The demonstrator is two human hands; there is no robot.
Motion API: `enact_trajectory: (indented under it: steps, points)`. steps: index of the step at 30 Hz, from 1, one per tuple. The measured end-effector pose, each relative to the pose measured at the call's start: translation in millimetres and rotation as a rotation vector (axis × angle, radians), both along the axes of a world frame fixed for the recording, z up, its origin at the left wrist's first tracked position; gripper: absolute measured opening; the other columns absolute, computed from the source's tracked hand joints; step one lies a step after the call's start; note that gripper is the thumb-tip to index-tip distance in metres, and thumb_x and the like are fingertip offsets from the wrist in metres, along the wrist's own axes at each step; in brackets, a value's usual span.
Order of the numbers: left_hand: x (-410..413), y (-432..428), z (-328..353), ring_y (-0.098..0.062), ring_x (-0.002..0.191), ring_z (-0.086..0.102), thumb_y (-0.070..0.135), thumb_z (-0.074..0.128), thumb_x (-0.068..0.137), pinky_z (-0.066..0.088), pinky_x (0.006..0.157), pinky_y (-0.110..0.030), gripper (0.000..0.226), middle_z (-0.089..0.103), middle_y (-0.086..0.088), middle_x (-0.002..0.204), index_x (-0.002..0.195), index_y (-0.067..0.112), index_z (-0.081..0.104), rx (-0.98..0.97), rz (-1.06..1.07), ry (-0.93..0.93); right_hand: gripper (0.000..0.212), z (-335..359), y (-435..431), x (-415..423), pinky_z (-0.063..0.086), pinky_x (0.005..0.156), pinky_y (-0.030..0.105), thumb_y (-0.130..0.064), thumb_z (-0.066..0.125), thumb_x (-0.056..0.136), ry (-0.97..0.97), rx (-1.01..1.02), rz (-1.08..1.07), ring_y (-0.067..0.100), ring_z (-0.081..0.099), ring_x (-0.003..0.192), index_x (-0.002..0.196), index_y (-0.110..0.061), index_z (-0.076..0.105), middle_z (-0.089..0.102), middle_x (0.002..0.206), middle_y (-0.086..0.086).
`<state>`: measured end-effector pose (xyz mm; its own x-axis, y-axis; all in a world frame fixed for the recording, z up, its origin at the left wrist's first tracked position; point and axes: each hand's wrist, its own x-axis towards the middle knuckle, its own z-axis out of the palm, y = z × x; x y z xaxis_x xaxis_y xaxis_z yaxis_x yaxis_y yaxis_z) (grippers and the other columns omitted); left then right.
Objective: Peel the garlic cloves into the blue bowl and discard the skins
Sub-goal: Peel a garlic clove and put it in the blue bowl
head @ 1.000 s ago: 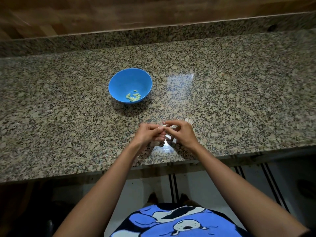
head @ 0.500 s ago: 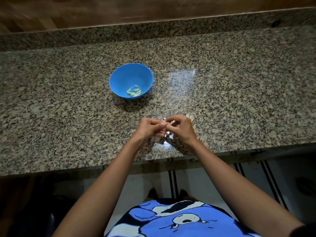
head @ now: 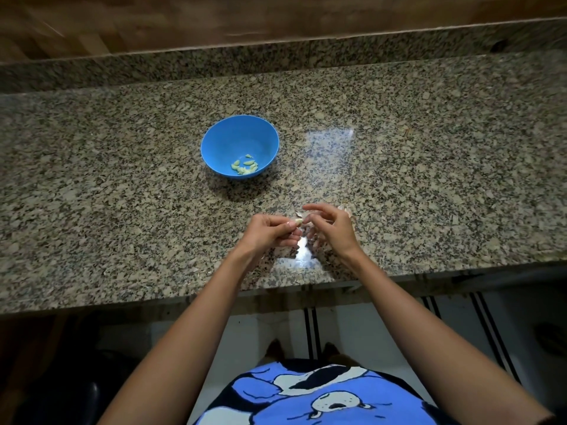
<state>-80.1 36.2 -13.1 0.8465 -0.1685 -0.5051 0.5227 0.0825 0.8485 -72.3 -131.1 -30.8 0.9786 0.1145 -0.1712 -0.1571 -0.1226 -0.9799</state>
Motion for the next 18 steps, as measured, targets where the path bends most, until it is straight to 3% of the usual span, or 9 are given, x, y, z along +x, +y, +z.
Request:
enact_trajectory:
  steps: [5,11,13,16,18]
  points:
    - [0,-6,-2,-0.019,0.069,0.068,0.002,0.064,0.083,0.057,0.062,-0.021,0.015,0.071,-0.016,0.084,0.097,-0.003,0.069,0.013,0.056,-0.005,0.012,6,5,-2,0.052,0.044,0.022,-0.001,0.064,0.083,-0.013,-0.016,0.043,0.012,0.064,0.057,0.093,-0.008,0.068,0.066,0.089,0.004]
    - [-3,2,-7,-0.023,0.075,0.069,-0.002,0.064,0.082,0.059,0.068,-0.025,0.016,0.071,-0.017,0.088,0.097,-0.001,0.068,-0.073,0.253,0.039,0.014,2,1,-2,0.052,0.046,0.023,0.003,0.059,0.085,0.086,0.04,-0.135,0.019,0.06,0.055,0.086,-0.007,0.069,0.068,0.08,0.011]
    - [-1,16,-13,-0.021,0.075,0.069,0.003,0.065,0.083,0.058,0.067,-0.022,0.015,0.073,-0.012,0.086,0.097,0.005,0.07,0.101,0.37,-0.016,0.017,0,-1,-3,0.053,0.053,0.029,0.0,0.058,0.087,0.069,-0.051,-0.179,0.018,0.058,0.055,0.088,-0.013,0.069,0.068,0.08,0.005]
    - [0,45,-24,-0.008,0.074,0.064,0.008,0.066,0.085,0.05,0.057,-0.009,0.018,0.071,0.002,0.091,0.103,0.008,0.07,0.661,0.444,-0.212,0.019,-2,-3,-4,0.054,0.071,0.041,-0.002,0.056,0.088,0.065,-0.112,-0.227,0.024,0.061,0.069,0.097,-0.013,0.068,0.067,0.079,-0.002]
    - [0,55,-31,-0.008,0.082,0.062,0.007,0.065,0.086,0.045,0.057,-0.007,0.02,0.071,-0.003,0.102,0.105,0.008,0.069,0.802,0.403,-0.284,0.019,-3,-1,-4,0.056,0.076,0.045,-0.001,0.057,0.088,0.079,-0.129,-0.245,0.028,0.064,0.077,0.098,-0.013,0.068,0.066,0.081,-0.004]
